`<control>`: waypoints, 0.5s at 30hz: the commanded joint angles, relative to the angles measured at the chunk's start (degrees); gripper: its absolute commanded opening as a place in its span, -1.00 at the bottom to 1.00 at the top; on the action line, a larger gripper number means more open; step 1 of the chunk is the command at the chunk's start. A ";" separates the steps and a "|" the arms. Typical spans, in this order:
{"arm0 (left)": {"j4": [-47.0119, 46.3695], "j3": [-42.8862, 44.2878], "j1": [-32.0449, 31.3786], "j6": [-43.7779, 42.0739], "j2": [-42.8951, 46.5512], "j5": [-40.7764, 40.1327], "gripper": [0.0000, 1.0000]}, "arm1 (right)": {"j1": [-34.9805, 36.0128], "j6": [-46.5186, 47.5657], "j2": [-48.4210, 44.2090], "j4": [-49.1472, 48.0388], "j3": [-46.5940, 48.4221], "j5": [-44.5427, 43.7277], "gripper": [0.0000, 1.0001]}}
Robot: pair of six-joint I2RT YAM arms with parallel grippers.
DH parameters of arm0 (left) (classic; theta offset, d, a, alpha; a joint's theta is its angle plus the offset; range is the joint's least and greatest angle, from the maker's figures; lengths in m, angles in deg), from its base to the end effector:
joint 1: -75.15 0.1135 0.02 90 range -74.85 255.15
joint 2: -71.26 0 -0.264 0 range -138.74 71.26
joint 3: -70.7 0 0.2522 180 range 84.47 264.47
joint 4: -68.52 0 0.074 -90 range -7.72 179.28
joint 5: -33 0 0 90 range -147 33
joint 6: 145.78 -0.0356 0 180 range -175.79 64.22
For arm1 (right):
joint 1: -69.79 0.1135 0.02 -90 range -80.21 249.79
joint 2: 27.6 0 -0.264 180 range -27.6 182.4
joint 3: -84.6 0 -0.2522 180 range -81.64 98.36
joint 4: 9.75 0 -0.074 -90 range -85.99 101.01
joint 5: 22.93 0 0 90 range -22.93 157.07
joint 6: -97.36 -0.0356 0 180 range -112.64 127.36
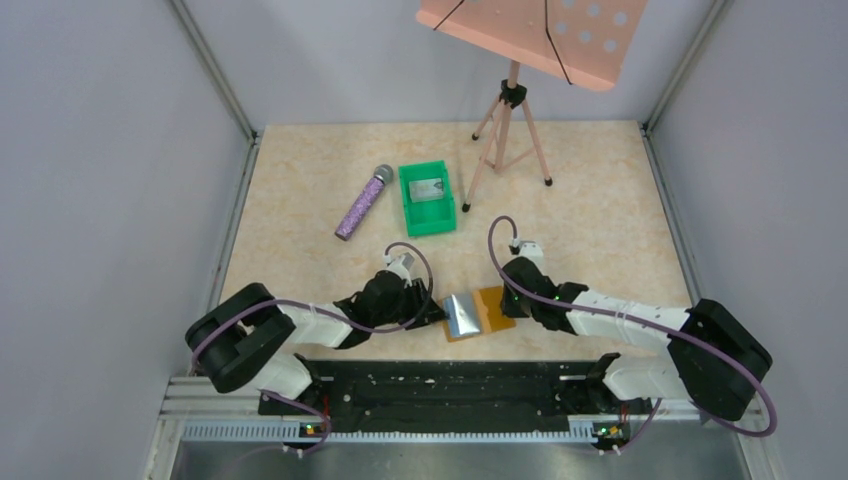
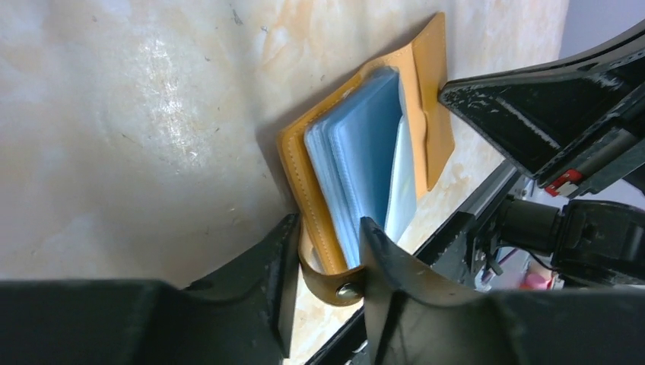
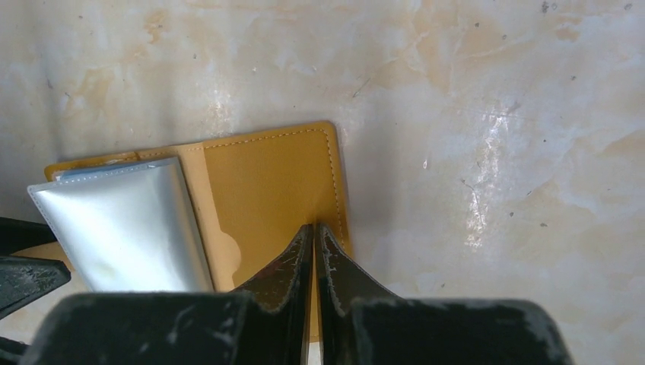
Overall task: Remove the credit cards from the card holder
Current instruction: Remove the credit card from the card holder.
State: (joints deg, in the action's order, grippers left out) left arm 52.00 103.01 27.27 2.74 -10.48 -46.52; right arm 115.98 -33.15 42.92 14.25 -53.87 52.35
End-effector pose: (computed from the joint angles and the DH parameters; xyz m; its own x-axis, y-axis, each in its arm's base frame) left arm 0.1546 -0.1806 0.1240 -0.8997 -0.2554 -0.3541 0.1236 0.6289 -0.7676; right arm 0.1573 0.1509 0.1536 -0.8049 0.0685 -0.5895 -0.0911 0.9673 0.2368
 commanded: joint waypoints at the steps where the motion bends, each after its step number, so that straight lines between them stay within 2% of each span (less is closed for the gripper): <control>1: -9.00 0.07 -0.11 2.36 -1.27 3.30 -0.39 | -0.45 -0.41 -0.91 -0.25 -0.96 3.03 -0.92; 6: -8.76 -0.07 -0.11 2.09 1.23 2.90 -0.76 | -0.41 -0.53 -2.61 -0.13 -0.35 4.52 -0.89; 10: -6.68 0.07 -0.11 1.57 4.36 1.74 -1.00 | -0.37 -0.41 -3.94 0.91 0.76 6.04 -0.69; 15: -2.18 0.85 -0.11 0.70 7.82 0.18 -1.00 | -0.40 -0.54 -10.94 3.47 2.65 6.98 -0.45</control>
State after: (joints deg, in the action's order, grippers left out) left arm 49.44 102.86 27.36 4.31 -5.80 -44.99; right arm 115.42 -33.35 38.07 16.50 -54.00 57.66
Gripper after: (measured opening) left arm 0.111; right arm 0.243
